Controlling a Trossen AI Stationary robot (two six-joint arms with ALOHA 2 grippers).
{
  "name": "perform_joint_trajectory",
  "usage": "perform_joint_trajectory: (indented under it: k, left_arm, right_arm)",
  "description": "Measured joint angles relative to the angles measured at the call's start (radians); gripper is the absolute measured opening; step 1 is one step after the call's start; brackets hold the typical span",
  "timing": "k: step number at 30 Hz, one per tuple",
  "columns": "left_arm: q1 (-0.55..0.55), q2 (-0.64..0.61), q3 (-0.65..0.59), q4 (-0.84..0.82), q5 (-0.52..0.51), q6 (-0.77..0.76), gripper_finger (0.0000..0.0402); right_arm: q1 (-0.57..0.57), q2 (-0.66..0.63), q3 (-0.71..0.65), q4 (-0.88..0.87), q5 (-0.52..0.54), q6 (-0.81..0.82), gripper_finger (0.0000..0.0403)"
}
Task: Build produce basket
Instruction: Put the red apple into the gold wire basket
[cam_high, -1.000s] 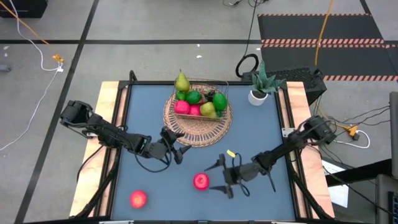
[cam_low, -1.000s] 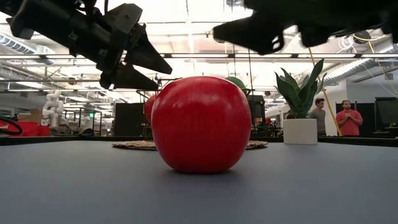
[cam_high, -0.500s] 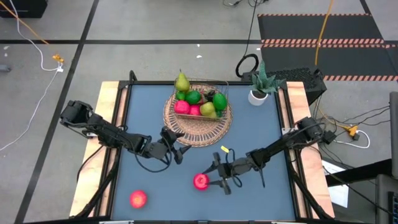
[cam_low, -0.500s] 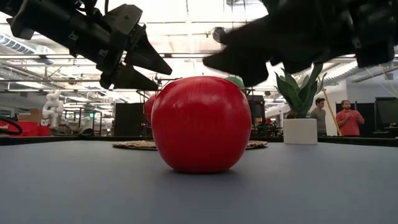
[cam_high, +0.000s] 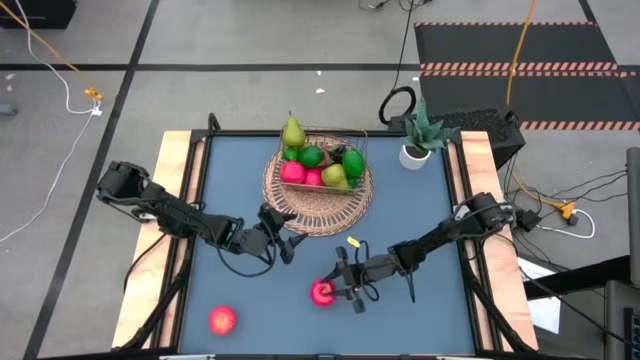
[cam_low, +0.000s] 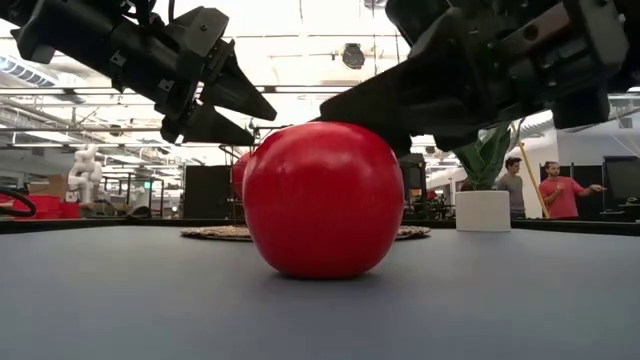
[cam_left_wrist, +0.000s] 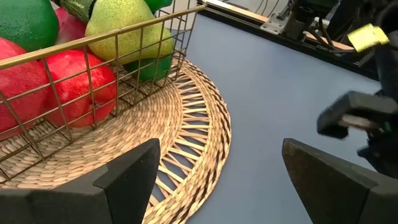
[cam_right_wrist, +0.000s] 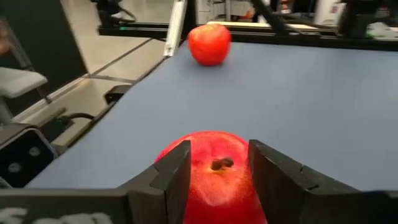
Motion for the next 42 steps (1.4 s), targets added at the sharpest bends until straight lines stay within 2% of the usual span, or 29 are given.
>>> perform_joint_trajectory:
  k: [9,12,17,22,25,29,32,34,37,39,40,42]
  left_arm:
    - [0.000,0.000,0.000,-0.001,0.000,0.000,0.0337]
    - [0.000,0.000,0.000,-0.006,0.000,0.000,0.0337]
    - [0.000,0.000,0.000,-0.018,0.000,-0.005,0.0337]
    - [0.000,0.000,0.000,-0.018,0.000,-0.007,0.0337]
    - [0.000,0.000,0.000,-0.017,0.000,-0.017,0.0337]
    - [0.000,0.000,0.000,-0.016,0.000,-0.024,0.0337]
    - [0.000,0.000,0.000,-0.016,0.000,-0.024,0.0337]
    - [0.000,0.000,0.000,-0.016,0.000,-0.026,0.0337]
    - [0.000,0.000,0.000,-0.013,0.000,-0.039,0.0337]
    - [0.000,0.000,0.000,-0.002,0.000,-0.040,0.0337]
    - [0.000,0.000,0.000,0.010,0.000,-0.035,0.0337]
    - [0.000,0.000,0.000,0.032,0.000,-0.018,0.0337]
  right_arm:
    - [0.000,0.029,0.045,-0.063,-0.010,0.002,0.0140]
    - [0.000,0.028,0.045,-0.065,-0.010,0.008,0.0106]
    - [0.000,0.028,0.044,-0.073,-0.035,-0.010,0.0020]
    - [0.001,-0.010,0.043,-0.120,-0.029,-0.054,0.0010]
    - [0.006,-0.090,0.040,-0.234,0.037,-0.120,0.0005]
    - [-0.002,-0.256,0.040,-0.414,0.207,-0.284,0.0004]
    - [-0.043,-0.374,0.040,-0.476,0.338,-0.426,0.0003]
    - [-0.088,-0.441,0.040,-0.462,0.388,-0.505,0.0003]
    - [-0.184,-0.519,0.041,-0.382,0.388,-0.594,0.0002]
    - [-0.266,-0.533,0.042,-0.293,0.383,-0.591,0.0002]
    - [-0.310,-0.528,0.042,-0.251,0.369,-0.560,0.0002]
    - [-0.398,-0.495,0.042,-0.184,0.272,-0.499,0.0001]
